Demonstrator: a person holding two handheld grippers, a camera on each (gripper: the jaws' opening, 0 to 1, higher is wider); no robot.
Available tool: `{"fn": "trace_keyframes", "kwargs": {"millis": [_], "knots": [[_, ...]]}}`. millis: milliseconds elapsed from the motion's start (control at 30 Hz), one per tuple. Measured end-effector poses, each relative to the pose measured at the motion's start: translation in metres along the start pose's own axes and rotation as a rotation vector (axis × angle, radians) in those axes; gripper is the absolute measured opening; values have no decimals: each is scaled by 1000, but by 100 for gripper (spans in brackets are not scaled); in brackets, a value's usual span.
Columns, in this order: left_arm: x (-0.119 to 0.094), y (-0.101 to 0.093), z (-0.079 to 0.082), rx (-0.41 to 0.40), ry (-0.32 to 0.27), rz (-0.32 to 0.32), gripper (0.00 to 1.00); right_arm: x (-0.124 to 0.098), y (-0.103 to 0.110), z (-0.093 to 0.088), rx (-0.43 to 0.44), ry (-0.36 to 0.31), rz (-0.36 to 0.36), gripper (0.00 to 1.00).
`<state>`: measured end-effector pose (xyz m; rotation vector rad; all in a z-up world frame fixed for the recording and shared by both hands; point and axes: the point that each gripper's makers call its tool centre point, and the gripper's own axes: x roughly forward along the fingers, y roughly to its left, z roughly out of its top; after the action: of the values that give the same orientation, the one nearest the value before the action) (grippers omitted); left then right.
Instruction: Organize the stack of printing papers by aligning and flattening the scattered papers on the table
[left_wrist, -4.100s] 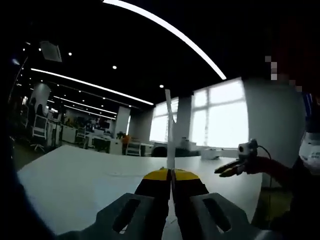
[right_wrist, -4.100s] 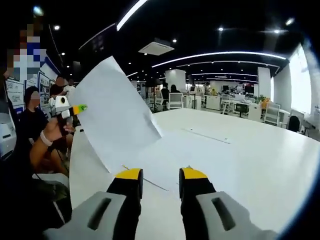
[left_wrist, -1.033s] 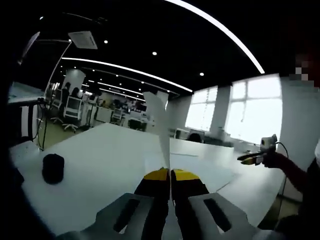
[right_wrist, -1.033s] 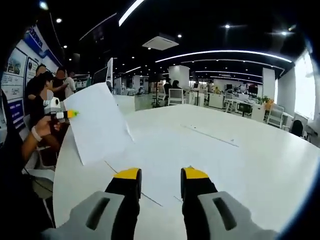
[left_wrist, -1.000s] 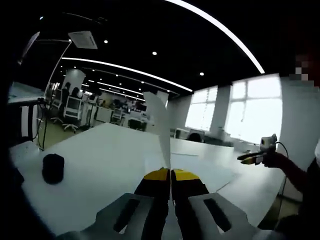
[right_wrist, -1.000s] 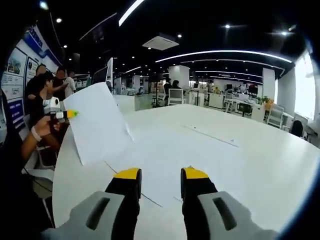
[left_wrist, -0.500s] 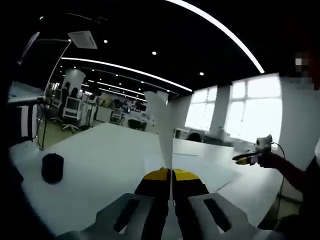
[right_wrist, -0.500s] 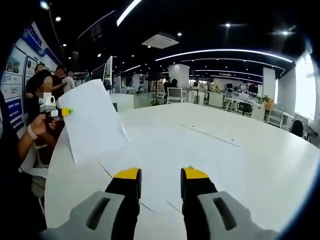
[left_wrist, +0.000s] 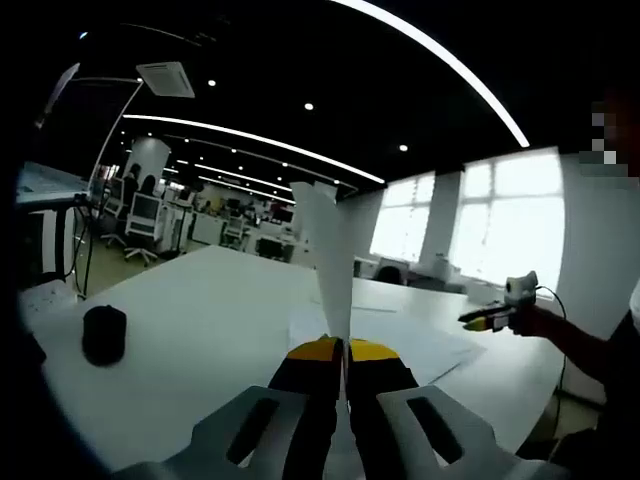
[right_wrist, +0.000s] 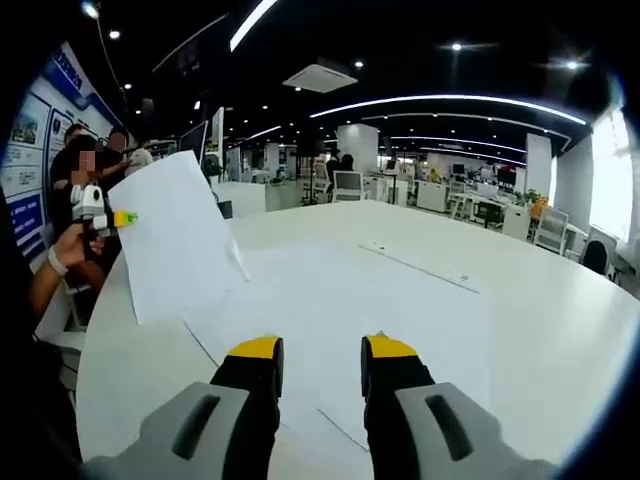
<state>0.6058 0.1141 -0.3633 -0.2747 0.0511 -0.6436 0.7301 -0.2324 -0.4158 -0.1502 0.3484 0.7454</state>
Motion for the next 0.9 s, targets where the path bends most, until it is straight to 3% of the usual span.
{"fn": "trace_keyframes", "kwargs": {"millis": [900], "knots": [[5, 5, -2, -5, 7, -5, 6, 40, -23, 17, -40, -8, 5, 27]]}}
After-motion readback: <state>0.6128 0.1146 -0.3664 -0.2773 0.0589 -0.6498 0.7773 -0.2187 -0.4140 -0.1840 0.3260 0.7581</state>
